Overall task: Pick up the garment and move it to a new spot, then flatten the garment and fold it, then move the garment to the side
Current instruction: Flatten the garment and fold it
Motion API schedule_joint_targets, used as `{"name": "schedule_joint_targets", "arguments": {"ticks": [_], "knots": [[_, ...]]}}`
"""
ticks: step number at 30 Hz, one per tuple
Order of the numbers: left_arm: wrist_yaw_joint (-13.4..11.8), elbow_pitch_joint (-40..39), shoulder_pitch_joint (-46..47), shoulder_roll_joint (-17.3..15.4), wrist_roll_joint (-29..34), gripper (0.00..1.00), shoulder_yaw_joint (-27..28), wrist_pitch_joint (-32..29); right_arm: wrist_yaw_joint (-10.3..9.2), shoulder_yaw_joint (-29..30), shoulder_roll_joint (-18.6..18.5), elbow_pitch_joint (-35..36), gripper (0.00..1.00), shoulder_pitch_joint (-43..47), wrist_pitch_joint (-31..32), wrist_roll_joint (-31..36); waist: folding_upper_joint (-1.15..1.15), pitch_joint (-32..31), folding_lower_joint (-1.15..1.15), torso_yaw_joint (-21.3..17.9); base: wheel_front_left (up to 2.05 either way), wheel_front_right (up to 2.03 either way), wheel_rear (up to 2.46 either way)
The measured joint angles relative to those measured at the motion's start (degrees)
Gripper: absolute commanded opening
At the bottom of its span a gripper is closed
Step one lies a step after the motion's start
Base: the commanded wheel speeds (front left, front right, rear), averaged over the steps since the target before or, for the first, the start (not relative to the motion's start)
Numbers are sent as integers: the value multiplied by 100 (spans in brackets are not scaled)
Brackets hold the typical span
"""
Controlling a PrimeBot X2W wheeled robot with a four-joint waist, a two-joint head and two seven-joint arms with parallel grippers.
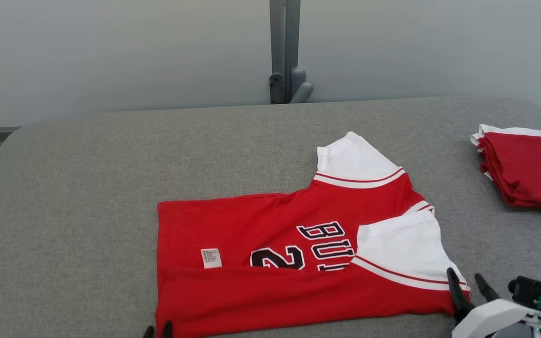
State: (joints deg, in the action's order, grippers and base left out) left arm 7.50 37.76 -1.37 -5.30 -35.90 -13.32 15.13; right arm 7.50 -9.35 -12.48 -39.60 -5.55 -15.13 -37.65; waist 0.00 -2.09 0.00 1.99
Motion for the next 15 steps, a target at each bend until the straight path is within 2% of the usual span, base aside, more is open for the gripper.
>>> {"name": "schedule_joint_targets", "arguments": {"ticks": [6, 9, 15], "knots": [[0, -390, 168, 45, 795, 100, 545, 0, -1, 644, -43, 469, 100, -230, 0, 843, 0, 243, 0, 68, 0, 0, 0], [0, -624, 547, 43, 1146, 100, 524, 0, -2, 818, 58, 670, 100, -507, 0, 1007, 0, 402, 0, 92, 0, 0, 0], [1, -509, 1483, -31, 1358, 100, 347, 0, -1, 624, 196, 827, 100, -1137, 0, 1191, 0, 807, 0, 129, 0, 0, 0]]}}
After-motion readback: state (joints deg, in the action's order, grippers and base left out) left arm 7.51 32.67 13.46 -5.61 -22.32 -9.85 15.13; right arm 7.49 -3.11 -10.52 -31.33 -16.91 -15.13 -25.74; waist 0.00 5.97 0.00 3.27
